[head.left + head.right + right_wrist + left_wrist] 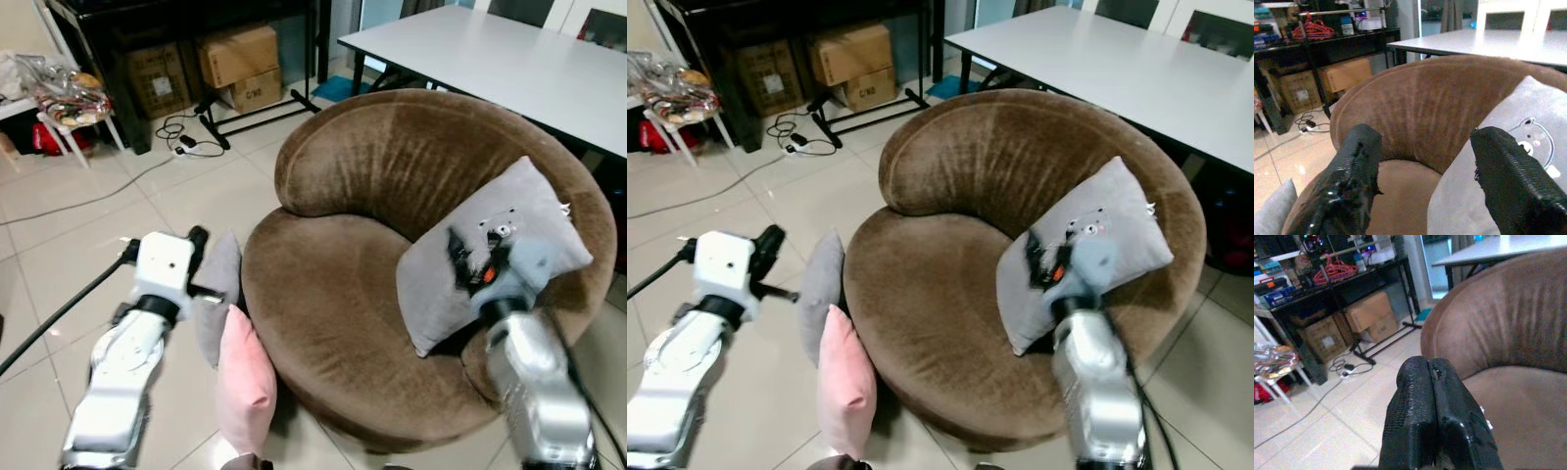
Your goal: Move the pillow to the sofa from floor
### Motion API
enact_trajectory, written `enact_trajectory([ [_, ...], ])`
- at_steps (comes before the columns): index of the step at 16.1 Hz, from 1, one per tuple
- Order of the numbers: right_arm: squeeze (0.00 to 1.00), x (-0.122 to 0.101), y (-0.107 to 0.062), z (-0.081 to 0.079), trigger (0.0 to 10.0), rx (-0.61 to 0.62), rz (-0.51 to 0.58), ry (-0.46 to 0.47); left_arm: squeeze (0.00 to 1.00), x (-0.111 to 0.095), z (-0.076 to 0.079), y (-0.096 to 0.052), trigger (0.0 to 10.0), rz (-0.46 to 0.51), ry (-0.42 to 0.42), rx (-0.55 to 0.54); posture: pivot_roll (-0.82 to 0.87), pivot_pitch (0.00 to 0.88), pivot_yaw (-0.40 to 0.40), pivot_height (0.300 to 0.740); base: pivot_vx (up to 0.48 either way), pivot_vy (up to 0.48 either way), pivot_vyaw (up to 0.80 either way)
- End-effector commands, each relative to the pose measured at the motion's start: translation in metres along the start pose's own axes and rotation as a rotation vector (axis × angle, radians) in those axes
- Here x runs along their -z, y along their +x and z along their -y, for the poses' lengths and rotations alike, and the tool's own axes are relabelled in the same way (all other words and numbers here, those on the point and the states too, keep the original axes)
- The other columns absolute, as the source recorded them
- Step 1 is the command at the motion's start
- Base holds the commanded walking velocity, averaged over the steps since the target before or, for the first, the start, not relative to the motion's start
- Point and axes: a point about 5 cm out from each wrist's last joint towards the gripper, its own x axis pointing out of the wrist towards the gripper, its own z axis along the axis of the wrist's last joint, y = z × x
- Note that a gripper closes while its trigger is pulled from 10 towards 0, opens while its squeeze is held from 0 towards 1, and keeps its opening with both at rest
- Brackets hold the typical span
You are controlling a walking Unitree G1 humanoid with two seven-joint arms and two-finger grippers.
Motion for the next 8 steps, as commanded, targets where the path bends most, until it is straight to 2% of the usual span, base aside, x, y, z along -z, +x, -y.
enact_trajectory([
  [1, 1.00, -0.009, -0.001, -0.003, 10.0, 0.023, 0.047, -0.054, 0.00, 0.000, -0.002, -0.003, 10.0, 0.002, 0.024, -0.012, -0.08, 0.000, 0.016, 0.740, 0.000, 0.000, 0.00],
  [2, 1.00, -0.005, -0.002, -0.002, 10.0, 0.057, 0.006, -0.106, 0.00, 0.000, -0.004, -0.005, 10.0, 0.003, 0.035, -0.022, -0.08, 0.000, 0.013, 0.740, 0.000, 0.000, 0.00],
  [3, 1.00, -0.004, -0.004, -0.004, 10.0, 0.064, -0.027, -0.070, 0.00, 0.000, -0.005, -0.006, 10.0, 0.006, 0.041, -0.027, -0.08, 0.000, 0.011, 0.740, 0.000, 0.000, 0.00],
  [5, 1.00, -0.001, -0.007, -0.012, 10.0, 0.002, -0.060, -0.035, 0.00, -0.002, -0.006, -0.007, 10.0, 0.011, 0.052, -0.037, -0.07, 0.000, 0.006, 0.740, 0.000, 0.000, 0.00],
  [8, 1.00, -0.003, -0.009, -0.016, 10.0, -0.001, -0.057, 0.009, 0.00, -0.003, -0.006, -0.007, 10.0, 0.013, 0.057, -0.040, -0.07, 0.000, 0.006, 0.740, 0.000, 0.000, 0.00],
])
